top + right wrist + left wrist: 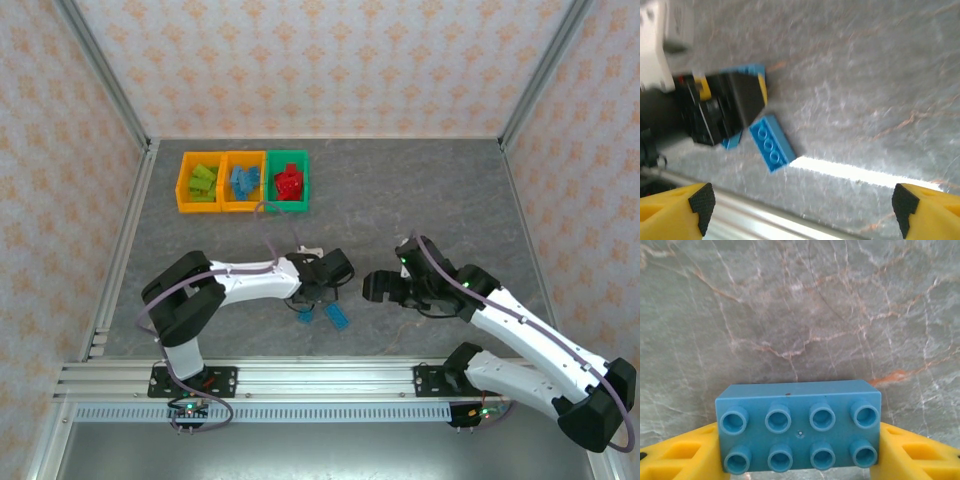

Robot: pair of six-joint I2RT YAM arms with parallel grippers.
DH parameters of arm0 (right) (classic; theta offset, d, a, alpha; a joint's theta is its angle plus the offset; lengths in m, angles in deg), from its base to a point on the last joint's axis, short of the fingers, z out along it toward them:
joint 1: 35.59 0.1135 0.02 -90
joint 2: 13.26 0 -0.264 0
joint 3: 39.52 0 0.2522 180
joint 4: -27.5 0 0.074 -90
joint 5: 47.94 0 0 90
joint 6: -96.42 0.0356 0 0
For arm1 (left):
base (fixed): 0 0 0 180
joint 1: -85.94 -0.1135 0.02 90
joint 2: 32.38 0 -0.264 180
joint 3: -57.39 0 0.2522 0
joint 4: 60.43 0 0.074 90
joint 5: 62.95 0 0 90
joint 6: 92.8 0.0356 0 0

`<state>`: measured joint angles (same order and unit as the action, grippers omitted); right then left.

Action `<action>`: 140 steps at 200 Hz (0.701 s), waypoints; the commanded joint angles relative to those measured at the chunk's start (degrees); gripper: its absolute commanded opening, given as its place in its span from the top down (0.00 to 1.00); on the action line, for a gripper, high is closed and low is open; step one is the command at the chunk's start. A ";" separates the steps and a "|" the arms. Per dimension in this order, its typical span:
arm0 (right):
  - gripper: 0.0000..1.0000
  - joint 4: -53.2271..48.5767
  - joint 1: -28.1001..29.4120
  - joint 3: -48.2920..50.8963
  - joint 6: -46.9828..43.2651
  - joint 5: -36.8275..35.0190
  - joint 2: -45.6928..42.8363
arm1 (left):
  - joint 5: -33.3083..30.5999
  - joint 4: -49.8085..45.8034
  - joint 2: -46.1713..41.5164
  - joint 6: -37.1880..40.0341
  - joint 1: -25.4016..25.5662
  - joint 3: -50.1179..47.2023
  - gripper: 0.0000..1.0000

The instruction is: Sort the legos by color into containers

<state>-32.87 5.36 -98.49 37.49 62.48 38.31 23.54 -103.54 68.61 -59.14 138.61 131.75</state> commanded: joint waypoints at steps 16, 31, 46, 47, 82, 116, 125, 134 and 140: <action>0.06 -3.79 0.06 -2.93 -2.71 5.06 -1.60 | -4.28 -3.52 -9.91 5.27 -7.75 2.30 0.49; 0.05 -2.43 0.02 -3.35 -2.41 4.12 -1.69 | -4.93 -4.82 -12.75 8.57 -13.72 4.09 0.50; 0.04 -0.19 0.07 -3.25 -1.53 3.84 -1.48 | -6.58 -4.94 -13.52 12.52 -20.11 7.04 0.50; 0.04 -0.13 0.04 -3.23 -1.49 3.79 -1.48 | -6.72 -4.94 -13.48 12.76 -20.56 7.32 0.50; 0.04 1.51 0.01 -2.95 -0.76 2.03 -0.33 | -4.19 -4.66 -5.88 17.66 -34.51 18.39 0.53; 0.04 0.78 0.01 -3.41 -0.69 0.83 -0.51 | -0.99 -8.03 9.41 21.51 -41.59 36.34 0.54; 0.04 0.41 0.02 -3.72 -0.66 0.40 -0.59 | 0.23 -9.98 13.95 22.20 -42.83 42.01 0.53; 0.03 0.00 0.01 -3.97 -0.53 0.19 -0.64 | 2.02 -12.00 17.88 22.26 -43.87 47.42 0.49; 0.04 -0.21 0.01 -4.00 -0.43 0.14 -0.76 | 3.04 -13.00 20.16 22.11 -44.47 50.75 0.46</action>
<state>-32.54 5.33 -100.16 36.39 64.93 38.01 22.69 -109.35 80.87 -40.16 95.99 171.96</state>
